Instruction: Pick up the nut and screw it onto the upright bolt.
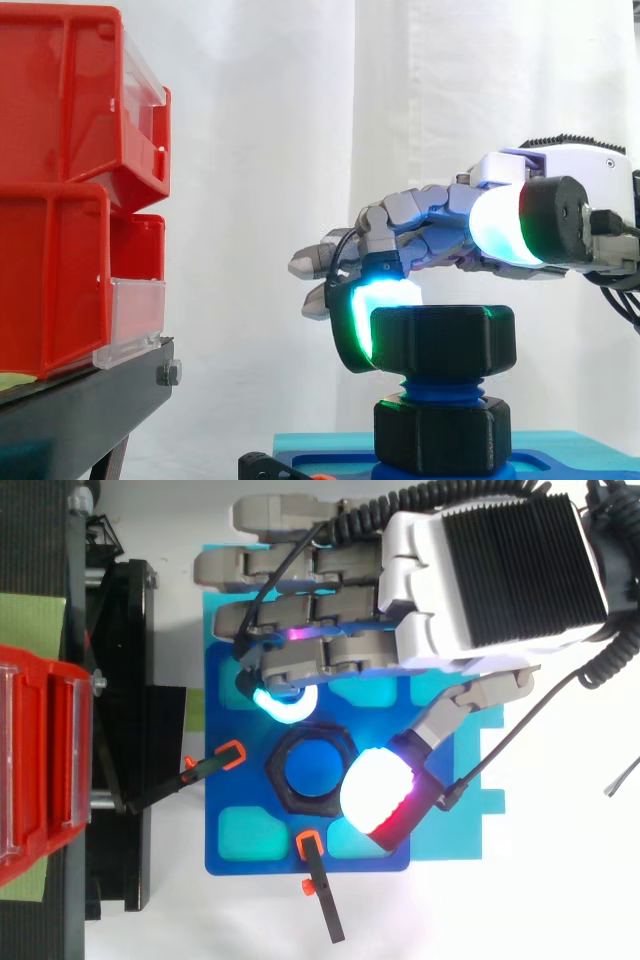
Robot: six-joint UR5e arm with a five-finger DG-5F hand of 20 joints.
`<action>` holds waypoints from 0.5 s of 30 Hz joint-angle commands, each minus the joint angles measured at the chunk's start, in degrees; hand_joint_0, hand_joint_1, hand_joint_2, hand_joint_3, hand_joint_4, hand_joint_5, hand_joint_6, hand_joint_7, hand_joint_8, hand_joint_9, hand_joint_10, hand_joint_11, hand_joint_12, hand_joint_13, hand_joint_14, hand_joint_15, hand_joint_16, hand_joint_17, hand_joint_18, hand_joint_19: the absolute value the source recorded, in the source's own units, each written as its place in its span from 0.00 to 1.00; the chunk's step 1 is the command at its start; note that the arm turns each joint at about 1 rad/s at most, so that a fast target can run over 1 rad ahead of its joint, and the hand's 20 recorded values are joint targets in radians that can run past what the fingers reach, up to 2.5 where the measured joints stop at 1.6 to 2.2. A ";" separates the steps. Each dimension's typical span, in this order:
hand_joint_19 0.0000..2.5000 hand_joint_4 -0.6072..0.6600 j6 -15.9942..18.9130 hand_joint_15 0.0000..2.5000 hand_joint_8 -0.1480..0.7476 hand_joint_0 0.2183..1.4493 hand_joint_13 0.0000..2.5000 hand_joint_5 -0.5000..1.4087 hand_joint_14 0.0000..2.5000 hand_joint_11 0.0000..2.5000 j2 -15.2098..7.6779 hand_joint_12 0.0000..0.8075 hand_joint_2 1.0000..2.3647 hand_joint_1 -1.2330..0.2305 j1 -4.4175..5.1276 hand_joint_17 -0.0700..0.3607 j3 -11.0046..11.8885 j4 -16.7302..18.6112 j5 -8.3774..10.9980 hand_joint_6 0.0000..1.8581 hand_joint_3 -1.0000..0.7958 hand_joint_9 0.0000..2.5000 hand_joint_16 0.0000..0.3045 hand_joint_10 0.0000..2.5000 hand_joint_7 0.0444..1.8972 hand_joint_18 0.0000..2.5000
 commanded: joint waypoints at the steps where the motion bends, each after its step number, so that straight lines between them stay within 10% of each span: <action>1: 0.00 0.61 -0.08 0.00 0.45 0.23 0.14 0.26 0.00 0.00 0.00 0.32 0.00 0.72 -0.22 0.30 0.00 0.31 -0.25 0.32 0.28 0.27 0.09 0.00 0.67 0.00; 15: 0.00 0.52 -0.16 0.00 0.42 0.24 0.29 0.29 0.00 0.00 0.00 0.21 0.00 0.72 -0.75 0.23 0.00 0.31 -0.42 0.31 0.28 0.48 0.05 0.00 0.70 0.16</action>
